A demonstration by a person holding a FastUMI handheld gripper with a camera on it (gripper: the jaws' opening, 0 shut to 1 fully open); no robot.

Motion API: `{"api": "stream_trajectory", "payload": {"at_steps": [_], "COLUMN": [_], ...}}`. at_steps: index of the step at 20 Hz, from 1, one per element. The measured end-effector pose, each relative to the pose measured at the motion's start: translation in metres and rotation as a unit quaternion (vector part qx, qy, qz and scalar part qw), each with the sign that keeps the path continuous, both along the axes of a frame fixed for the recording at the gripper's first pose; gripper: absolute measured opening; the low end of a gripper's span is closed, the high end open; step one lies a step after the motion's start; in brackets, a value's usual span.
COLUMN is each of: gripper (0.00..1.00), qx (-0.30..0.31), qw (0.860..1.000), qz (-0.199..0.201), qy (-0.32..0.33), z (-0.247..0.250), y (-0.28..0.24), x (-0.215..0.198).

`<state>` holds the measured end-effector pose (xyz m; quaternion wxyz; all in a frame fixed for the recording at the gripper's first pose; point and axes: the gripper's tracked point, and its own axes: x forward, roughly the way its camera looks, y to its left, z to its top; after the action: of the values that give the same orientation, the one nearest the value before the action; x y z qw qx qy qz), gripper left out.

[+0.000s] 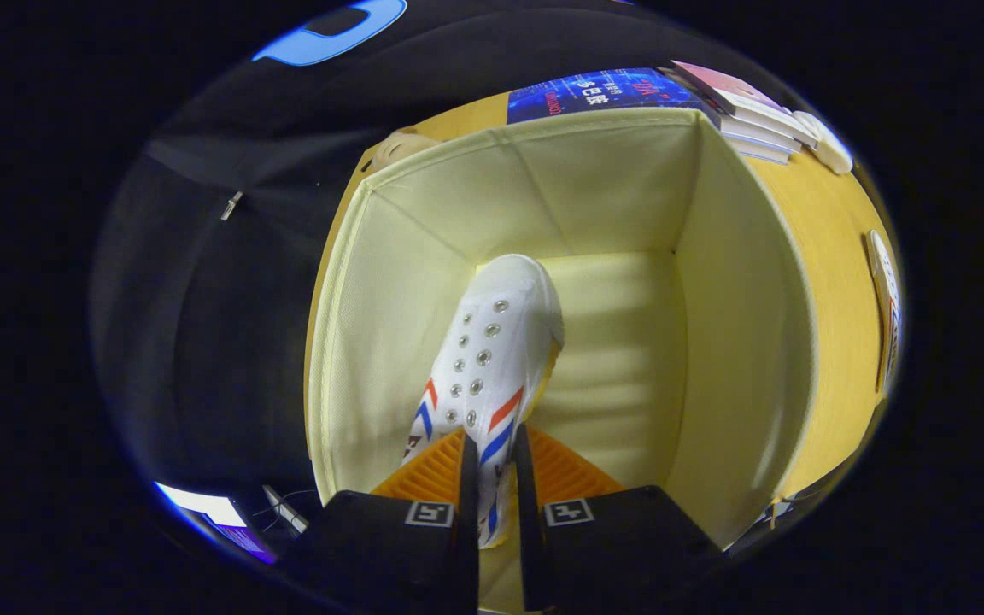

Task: Open the storage box then place both shoes into the box .Put the left shoe in first, then the right shoe, with the right side of both shoes facing outward in a uniform manner.

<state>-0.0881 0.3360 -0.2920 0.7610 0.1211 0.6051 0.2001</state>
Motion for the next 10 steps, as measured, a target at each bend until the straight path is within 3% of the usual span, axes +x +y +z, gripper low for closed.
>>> {"api": "stream_trajectory", "payload": {"at_steps": [4,10], "gripper": [0.98,0.99], "qx": [0.039,0.046], "qw": [0.998,0.986], "qz": [0.016,0.041], "qy": [-0.037,-0.153], "z": [0.039,0.116], "y": [-0.01,-0.08], "x": [-0.006,0.023]}}
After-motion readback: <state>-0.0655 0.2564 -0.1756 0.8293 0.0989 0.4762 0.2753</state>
